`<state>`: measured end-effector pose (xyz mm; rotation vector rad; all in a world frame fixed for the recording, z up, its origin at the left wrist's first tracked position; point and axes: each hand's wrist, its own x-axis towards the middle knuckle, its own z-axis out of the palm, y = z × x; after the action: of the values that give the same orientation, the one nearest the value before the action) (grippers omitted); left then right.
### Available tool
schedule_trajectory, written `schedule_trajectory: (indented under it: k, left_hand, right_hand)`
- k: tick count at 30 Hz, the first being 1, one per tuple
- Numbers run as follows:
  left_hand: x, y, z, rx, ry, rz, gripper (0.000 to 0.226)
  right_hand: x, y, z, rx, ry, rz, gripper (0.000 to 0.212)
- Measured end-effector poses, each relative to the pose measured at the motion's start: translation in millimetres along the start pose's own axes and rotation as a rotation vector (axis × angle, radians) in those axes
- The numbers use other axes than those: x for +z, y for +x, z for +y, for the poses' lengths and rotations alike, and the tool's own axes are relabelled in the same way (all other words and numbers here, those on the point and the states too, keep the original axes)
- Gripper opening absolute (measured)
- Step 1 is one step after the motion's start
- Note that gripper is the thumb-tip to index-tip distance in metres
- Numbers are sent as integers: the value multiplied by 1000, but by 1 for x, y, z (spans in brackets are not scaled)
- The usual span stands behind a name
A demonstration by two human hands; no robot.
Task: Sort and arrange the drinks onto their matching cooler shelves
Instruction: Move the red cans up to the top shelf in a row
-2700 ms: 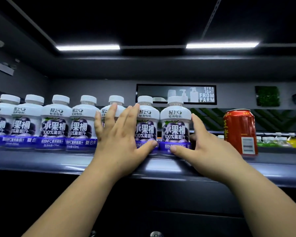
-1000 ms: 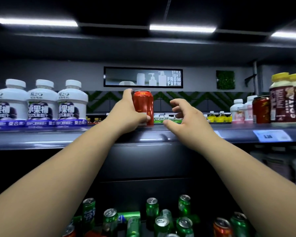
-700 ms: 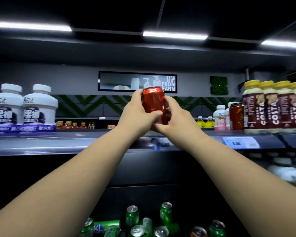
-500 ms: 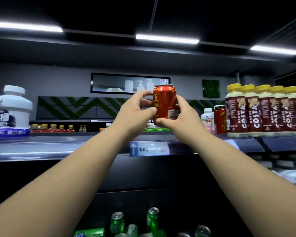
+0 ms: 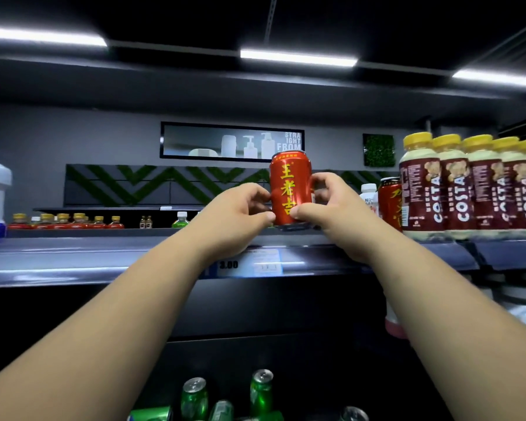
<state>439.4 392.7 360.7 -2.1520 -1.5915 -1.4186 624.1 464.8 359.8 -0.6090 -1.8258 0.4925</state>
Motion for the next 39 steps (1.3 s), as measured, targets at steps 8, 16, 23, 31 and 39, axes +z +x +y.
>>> schedule_trajectory:
  k: [8,16,23,31,39]
  left_hand:
    - [-3,-10,2,2,223,85,58]
    - [-1,-12,2,-69,365,68,57]
    - [-1,-15,5,-63,425,114,54]
    - [4,-40,2,99,621,214,57]
    - [40,-161,-27,264,692,141,67]
  right_hand:
    - [9,-8,-1,-18,-198,-158,83]
    - [12,-18,-9,-26,-388,-88,48]
    - [22,-26,-10,-158,-822,120,54]
    - [25,-57,0,-147,-889,34,77]
    - [59,-165,31,-234,-852,-134,95]
